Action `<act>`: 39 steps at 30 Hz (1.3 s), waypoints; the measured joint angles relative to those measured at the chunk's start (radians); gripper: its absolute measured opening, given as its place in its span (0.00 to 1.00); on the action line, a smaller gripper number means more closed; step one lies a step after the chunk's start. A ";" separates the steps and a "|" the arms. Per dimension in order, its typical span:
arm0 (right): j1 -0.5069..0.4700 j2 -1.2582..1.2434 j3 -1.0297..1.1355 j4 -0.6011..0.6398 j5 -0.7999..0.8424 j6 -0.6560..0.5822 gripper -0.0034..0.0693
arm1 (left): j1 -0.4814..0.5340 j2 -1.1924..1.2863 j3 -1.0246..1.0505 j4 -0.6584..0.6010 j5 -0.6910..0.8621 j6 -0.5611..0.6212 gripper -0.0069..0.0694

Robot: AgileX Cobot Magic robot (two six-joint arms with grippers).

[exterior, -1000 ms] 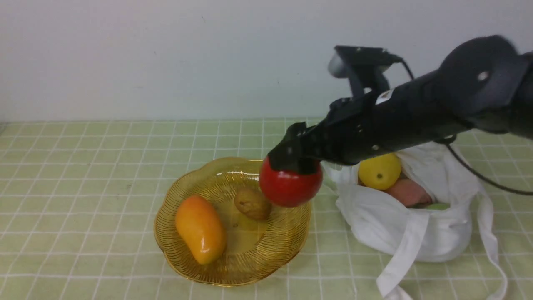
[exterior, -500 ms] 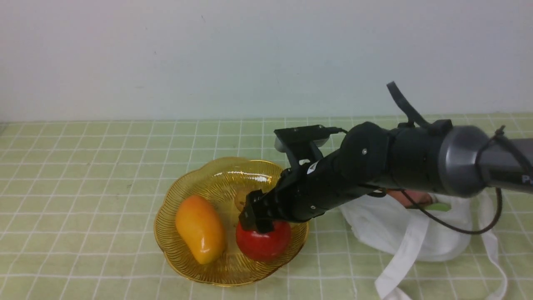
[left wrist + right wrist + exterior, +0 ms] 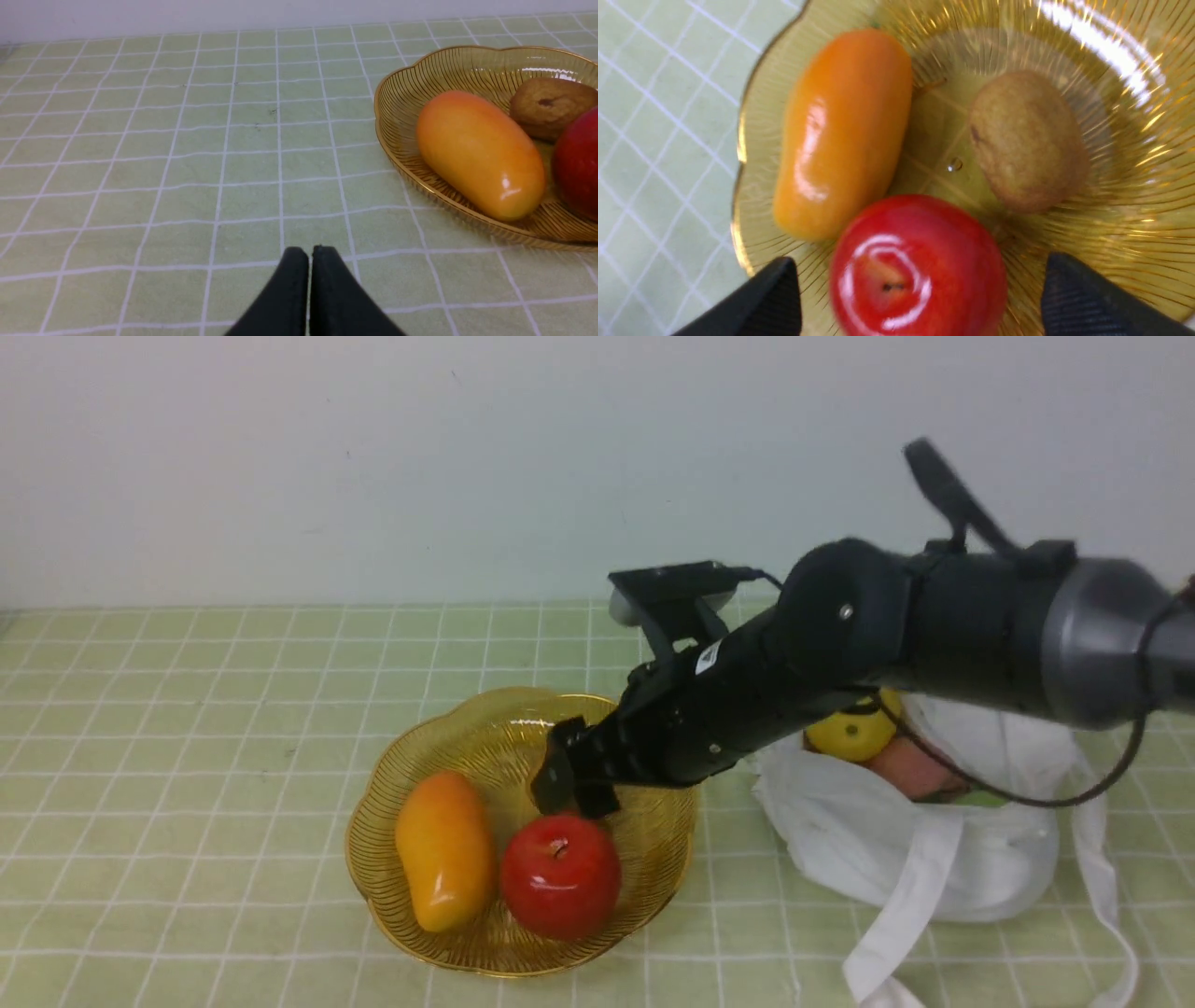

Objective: Take the fruit out of the bag on the green coffee tablecloth and place them on the plate.

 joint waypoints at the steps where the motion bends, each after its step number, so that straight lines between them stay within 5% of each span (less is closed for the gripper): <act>1: -0.012 -0.051 -0.026 -0.063 0.057 0.068 0.75 | 0.000 0.000 0.000 0.000 0.000 0.000 0.08; 3: -0.020 -0.095 -0.047 -0.138 0.100 0.140 0.62 | 0.000 0.000 0.000 0.000 0.000 0.000 0.08; 5: -0.030 -0.224 -0.066 -0.306 0.184 0.282 0.27 | 0.000 0.000 0.000 0.000 0.000 0.000 0.08; 6: -0.031 -0.276 -0.066 -0.368 0.210 0.311 0.18 | 0.000 0.000 0.000 0.000 0.000 0.000 0.08; 9: -0.032 -0.419 -0.066 -0.510 0.259 0.417 0.06 | 0.000 0.000 0.000 0.000 0.000 0.000 0.08; 16: -0.032 -0.791 0.015 -0.698 0.240 0.547 0.03 | 0.000 0.000 0.000 0.000 0.000 0.000 0.08; 28: -0.032 -1.546 0.780 -0.744 -0.449 0.587 0.03 | 0.000 0.000 0.000 0.000 0.000 0.000 0.08; 39: -0.032 -1.631 1.024 -0.747 -0.695 0.592 0.03 | 0.000 0.000 0.000 0.000 0.000 0.000 0.08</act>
